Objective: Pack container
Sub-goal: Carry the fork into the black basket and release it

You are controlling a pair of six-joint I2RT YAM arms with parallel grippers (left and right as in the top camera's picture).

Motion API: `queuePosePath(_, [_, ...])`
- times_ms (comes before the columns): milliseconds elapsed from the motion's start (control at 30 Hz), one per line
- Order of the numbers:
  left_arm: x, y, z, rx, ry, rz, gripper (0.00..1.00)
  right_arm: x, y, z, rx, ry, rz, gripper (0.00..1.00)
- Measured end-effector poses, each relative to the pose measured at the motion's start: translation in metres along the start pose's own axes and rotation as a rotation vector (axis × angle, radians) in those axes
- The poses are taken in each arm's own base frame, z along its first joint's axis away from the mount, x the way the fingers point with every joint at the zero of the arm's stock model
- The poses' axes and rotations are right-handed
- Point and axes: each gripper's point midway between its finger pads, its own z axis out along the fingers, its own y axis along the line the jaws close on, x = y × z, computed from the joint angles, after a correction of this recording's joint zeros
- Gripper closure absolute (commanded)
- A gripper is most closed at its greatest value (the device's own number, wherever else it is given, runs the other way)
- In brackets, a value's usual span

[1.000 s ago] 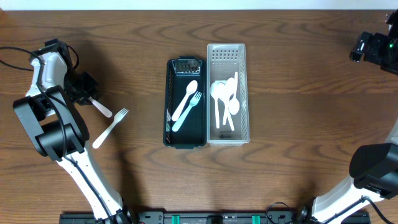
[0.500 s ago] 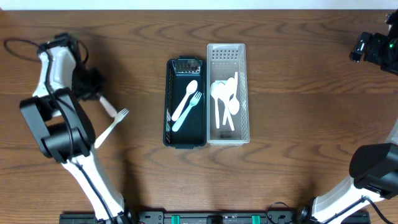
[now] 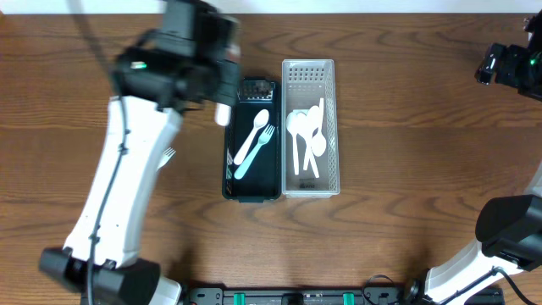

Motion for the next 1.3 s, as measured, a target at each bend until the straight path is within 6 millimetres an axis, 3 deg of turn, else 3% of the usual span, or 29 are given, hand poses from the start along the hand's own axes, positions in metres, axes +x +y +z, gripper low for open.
queuePosePath(200, [0.028, -0.053, 0.065, 0.069, 0.18, 0.144, 0.94, 0.002, 0.001, 0.0, -0.005, 0.01, 0.001, 0.01])
queuePosePath(400, [0.075, -0.051, 0.124, 0.064, 0.414, 0.145, 0.94, 0.005, 0.001, 0.0, -0.005, 0.019, 0.002, 0.01])
queuePosePath(500, [0.087, -0.045, 0.144, 0.058, 0.475, 0.132, 0.94, 0.006, 0.001, 0.0, -0.005, 0.023, 0.002, 0.01])
queuePosePath(933, [0.088, -0.021, 0.174, 0.021, 0.486, 0.009, 0.94, 0.006, 0.001, 0.0, -0.005, 0.026, 0.003, 0.01])
queuePosePath(1233, [0.107, 0.0, 0.194, -0.046, 0.561, -0.126, 0.94, 0.006, 0.001, 0.0, -0.005, 0.026, 0.003, 0.01])
queuePosePath(1300, [0.108, 0.0, 0.195, -0.051, 0.564, -0.144, 0.83, 0.006, 0.001, 0.0, -0.005, 0.026, 0.003, 0.01])
